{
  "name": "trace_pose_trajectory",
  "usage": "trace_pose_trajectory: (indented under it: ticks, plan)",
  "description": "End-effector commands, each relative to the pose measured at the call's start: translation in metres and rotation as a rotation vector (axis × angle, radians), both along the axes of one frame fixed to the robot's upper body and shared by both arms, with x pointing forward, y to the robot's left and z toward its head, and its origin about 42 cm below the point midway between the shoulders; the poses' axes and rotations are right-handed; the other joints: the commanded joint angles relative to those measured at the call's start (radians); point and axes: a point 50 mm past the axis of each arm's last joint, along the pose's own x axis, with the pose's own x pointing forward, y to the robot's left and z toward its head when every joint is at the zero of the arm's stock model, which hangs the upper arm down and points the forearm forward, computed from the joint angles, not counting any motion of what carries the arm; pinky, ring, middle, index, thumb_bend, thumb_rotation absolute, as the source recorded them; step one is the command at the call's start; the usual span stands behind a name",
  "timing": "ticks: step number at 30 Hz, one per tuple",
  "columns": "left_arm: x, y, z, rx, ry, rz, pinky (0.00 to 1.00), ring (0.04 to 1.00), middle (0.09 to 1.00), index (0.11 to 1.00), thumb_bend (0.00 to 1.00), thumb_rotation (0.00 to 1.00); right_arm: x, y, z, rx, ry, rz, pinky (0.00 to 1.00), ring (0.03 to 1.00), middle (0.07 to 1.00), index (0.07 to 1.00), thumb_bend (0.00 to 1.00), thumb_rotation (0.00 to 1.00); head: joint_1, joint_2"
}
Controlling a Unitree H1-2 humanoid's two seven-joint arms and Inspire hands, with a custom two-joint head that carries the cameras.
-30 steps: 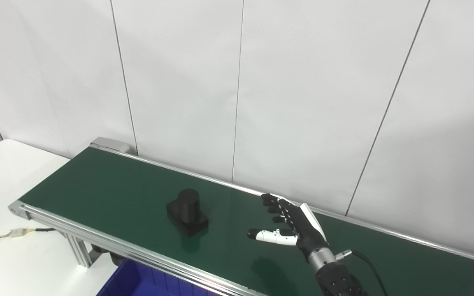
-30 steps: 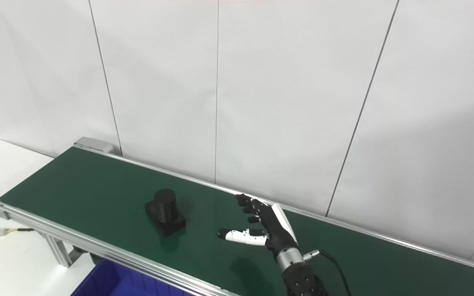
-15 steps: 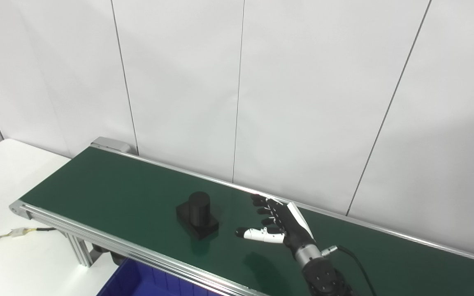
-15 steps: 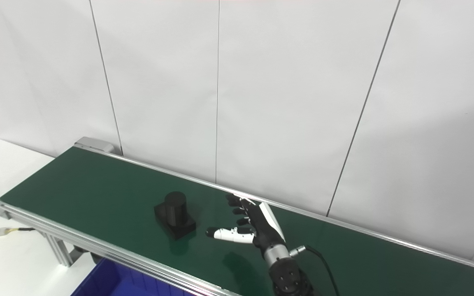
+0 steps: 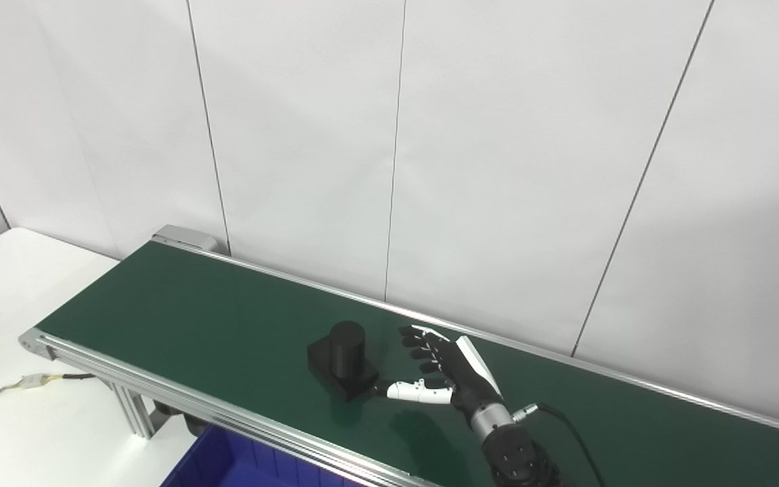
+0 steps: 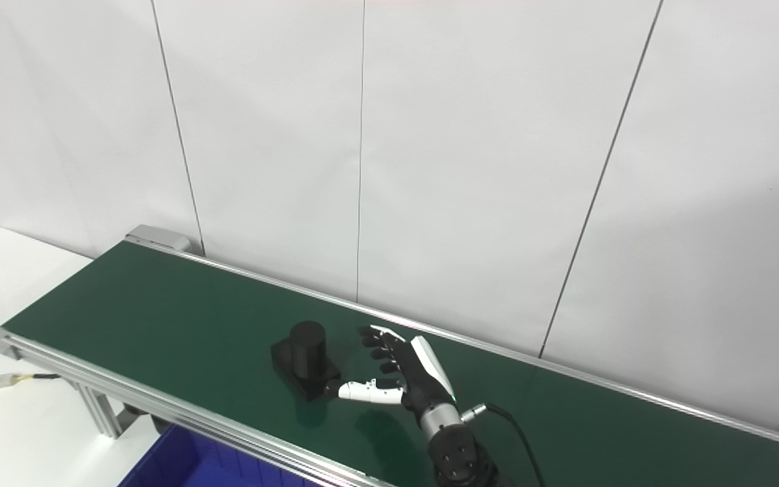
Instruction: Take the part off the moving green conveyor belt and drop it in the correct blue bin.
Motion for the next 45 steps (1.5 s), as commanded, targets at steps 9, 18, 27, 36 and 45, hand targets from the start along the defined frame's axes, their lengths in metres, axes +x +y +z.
trace_pose_trajectory:
  ticks: [9,18,27,36,45]
  plan:
    - [0.002,-0.014,0.016,-0.017,-0.050,-0.005,0.66,0.733,0.794,0.792,1.00,0.35,0.001,0.028,0.033,0.057,-0.121,0.067,0.77,0.824,0.826,0.837,0.80,0.34,0.009,0.011]
    - [-0.003,-0.017,0.020,-0.006,-0.030,-0.010,0.68,0.764,0.818,0.794,1.00,0.41,0.000,0.028,0.024,0.042,-0.105,0.064,0.80,0.834,0.825,0.849,0.80,0.34,0.014,0.021]
    - [-0.011,-0.020,0.023,-0.035,-0.062,-0.015,0.67,0.771,0.824,0.786,1.00,0.38,-0.002,0.025,0.015,0.041,-0.109,0.039,0.76,0.818,0.821,0.837,0.80,0.30,0.005,0.033]
    - [-0.021,-0.018,0.025,-0.048,-0.087,-0.018,0.68,0.765,0.813,0.786,1.00,0.42,-0.002,0.020,0.008,0.040,-0.086,0.004,0.76,0.814,0.827,0.834,0.79,0.26,-0.003,0.044]
    - [-0.029,-0.016,0.028,-0.066,-0.095,-0.009,0.67,0.750,0.791,0.775,1.00,0.37,-0.005,0.018,0.002,0.095,-0.087,-0.051,0.73,0.772,0.780,0.786,0.79,0.14,-0.009,0.052]
